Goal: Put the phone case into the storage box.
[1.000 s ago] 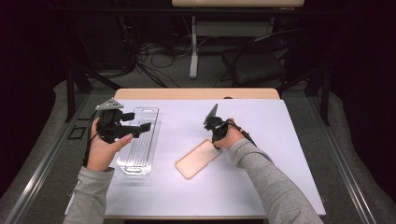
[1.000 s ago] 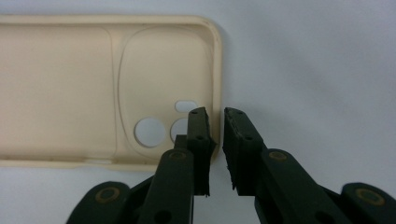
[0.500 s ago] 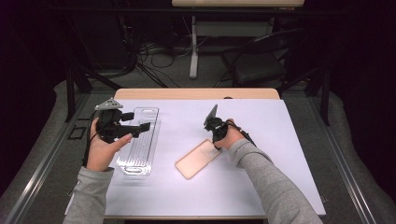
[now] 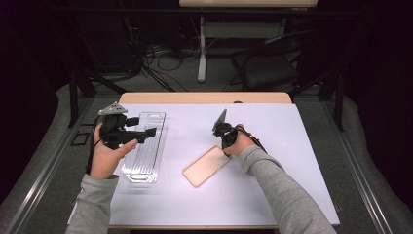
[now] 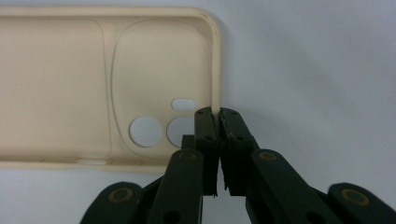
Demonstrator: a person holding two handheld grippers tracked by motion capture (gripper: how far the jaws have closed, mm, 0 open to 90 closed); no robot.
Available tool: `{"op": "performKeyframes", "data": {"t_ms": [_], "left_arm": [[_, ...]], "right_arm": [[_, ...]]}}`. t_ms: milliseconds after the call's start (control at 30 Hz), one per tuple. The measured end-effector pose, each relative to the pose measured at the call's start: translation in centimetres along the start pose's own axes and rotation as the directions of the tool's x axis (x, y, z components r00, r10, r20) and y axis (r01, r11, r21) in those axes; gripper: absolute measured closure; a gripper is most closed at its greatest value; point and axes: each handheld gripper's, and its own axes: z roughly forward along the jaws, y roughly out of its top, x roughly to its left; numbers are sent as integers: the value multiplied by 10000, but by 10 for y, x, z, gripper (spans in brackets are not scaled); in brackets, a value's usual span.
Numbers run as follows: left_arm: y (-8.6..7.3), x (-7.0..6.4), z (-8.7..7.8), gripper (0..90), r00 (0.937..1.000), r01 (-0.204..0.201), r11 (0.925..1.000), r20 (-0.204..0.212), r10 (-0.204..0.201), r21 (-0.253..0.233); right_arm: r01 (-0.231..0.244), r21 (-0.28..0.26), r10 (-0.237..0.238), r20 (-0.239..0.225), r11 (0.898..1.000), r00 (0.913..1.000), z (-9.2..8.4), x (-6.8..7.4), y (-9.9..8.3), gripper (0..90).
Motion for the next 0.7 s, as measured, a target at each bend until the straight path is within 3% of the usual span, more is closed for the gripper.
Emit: {"op": "performKeyframes", "data": {"t_ms": [700], "left_arm": [[0, 1, 0, 160, 10000, 15, 10000, -44, -15, 9]], "right_arm": [[-91, -48, 91, 82, 9999, 9999, 0, 0, 0, 873]]}}
